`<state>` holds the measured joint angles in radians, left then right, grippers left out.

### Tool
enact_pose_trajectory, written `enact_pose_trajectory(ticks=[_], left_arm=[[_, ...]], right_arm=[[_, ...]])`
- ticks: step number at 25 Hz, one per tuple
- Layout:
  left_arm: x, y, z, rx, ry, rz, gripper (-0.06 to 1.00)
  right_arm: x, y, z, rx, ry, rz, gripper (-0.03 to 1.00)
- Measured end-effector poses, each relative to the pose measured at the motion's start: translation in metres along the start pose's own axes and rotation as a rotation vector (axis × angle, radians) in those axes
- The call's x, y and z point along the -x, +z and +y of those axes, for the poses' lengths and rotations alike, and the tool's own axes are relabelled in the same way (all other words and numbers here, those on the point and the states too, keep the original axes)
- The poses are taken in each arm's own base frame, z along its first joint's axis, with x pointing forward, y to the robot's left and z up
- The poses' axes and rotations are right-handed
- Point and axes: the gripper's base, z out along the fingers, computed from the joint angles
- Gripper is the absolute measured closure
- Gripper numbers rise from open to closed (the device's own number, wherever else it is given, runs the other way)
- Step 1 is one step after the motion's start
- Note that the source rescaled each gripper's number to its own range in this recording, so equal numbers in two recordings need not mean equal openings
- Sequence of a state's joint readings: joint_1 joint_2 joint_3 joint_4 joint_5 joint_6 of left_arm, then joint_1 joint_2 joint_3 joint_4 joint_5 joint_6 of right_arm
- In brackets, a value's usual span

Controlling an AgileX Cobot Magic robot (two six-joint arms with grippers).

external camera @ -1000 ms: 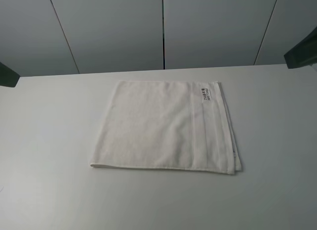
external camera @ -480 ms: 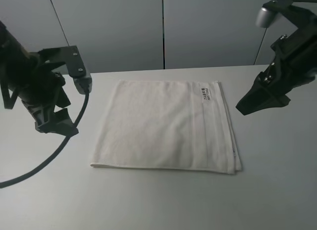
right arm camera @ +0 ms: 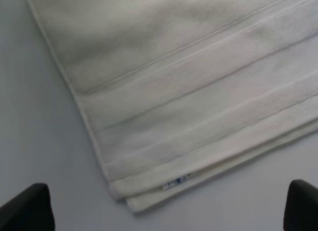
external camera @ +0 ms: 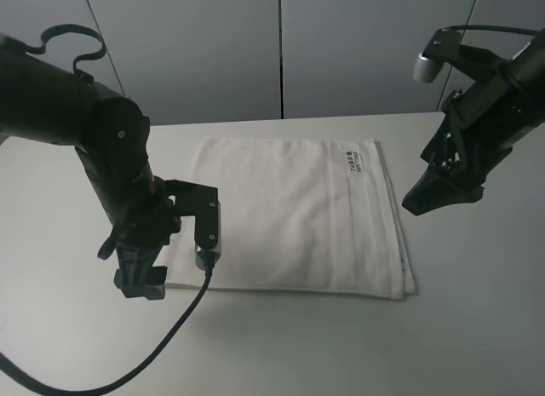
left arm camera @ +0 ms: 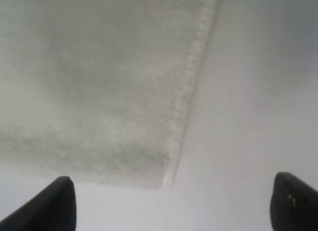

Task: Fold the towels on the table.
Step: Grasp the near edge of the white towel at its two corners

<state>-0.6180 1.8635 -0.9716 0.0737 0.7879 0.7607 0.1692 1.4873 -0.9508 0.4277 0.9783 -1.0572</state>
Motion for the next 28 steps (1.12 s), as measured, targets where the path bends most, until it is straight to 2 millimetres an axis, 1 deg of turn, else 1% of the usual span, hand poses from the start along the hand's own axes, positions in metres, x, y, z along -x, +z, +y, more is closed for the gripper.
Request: enact_pose_trajectory(ticks=[4,8,16,20,25,28], left_arm=[[0.003,0.018,0.001,-0.013,0.000,0.035,-0.06],[0.003,0.028,0.001,-0.032,0.000,0.054,-0.06],[0.005,0.028,0.002,-0.021,0.003,0.042,-0.06],[0.005,0.034,0.002,-0.027,0.006,0.048,-0.06],[0.007,0.036,0.003,-0.029,0.013,0.057,-0.06],[0.007,0.036,0.003,-0.031,0.013,0.059,-0.06]], right_arm=[[0.000,0.000,-0.001,-0.007,-0.003,0.002,-0.03],[-0.001,0.000,-0.002,-0.017,-0.018,0.011,-0.03],[-0.001,0.000,-0.002,-0.017,-0.101,0.014,-0.03],[-0.002,0.001,-0.002,-0.009,-0.155,0.019,-0.03],[0.004,0.005,0.008,0.023,-0.263,0.035,-0.03],[0.004,0.011,0.009,0.045,-0.291,0.060,-0.03]])
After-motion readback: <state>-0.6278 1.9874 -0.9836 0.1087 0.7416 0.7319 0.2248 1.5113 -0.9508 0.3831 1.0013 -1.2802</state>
